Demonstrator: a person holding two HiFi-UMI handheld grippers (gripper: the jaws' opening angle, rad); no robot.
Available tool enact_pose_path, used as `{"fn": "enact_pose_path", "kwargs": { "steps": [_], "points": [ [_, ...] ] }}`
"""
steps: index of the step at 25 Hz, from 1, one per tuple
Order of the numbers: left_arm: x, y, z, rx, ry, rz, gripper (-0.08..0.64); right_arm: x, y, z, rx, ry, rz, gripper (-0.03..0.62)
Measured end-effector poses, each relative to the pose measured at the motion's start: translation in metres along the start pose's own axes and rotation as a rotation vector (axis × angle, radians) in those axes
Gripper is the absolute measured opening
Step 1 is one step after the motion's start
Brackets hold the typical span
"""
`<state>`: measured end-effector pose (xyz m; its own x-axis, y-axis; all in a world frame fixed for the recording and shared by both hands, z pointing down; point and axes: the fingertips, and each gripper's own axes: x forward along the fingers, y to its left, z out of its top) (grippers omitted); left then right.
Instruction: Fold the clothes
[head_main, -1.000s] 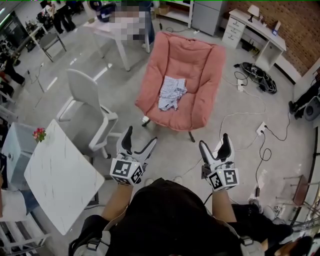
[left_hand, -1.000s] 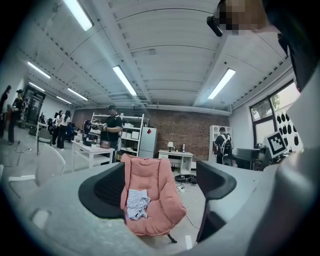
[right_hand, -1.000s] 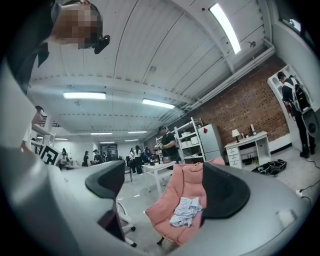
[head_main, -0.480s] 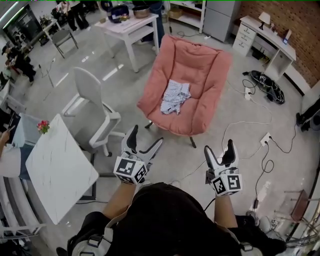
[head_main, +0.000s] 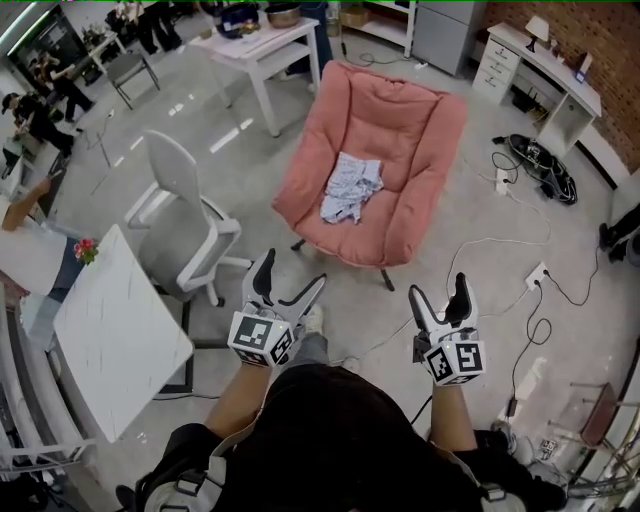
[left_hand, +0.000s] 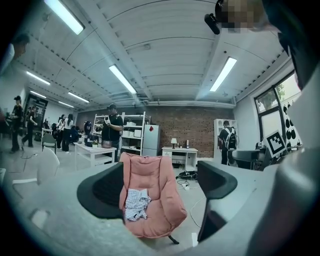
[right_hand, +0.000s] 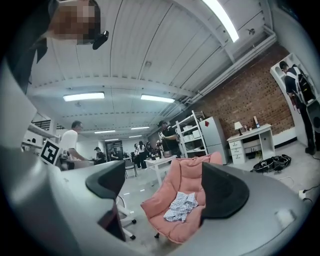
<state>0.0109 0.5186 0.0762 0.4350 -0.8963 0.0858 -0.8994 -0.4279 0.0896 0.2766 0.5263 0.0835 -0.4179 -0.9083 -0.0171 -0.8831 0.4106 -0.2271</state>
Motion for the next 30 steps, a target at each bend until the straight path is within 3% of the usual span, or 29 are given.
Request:
{"fn": "enact_pose_path", "kwargs": {
  "steps": [8, 14, 24, 30],
  "points": [
    [0.063, 0.040, -0.008, -0.004, 0.022, -0.040, 0.453, 0.045, -0.020, 0.002, -0.041, 0.020, -0.051, 0.398],
    [0.125, 0.075, -0.002, 0.030, 0.037, -0.102, 0.451, 0.114, -0.024, 0.007, -0.057, 0.029, -0.059, 0.344],
    [0.197, 0.158, -0.015, 0.044, 0.098, -0.179, 0.442, 0.240, -0.016, -0.022, -0.104, 0.120, -0.048, 0.279],
    [0.214, 0.197, -0.034, 0.048, 0.154, -0.203, 0.440, 0.296, -0.006, -0.050, -0.096, 0.183, -0.024, 0.264]
  ]
}}
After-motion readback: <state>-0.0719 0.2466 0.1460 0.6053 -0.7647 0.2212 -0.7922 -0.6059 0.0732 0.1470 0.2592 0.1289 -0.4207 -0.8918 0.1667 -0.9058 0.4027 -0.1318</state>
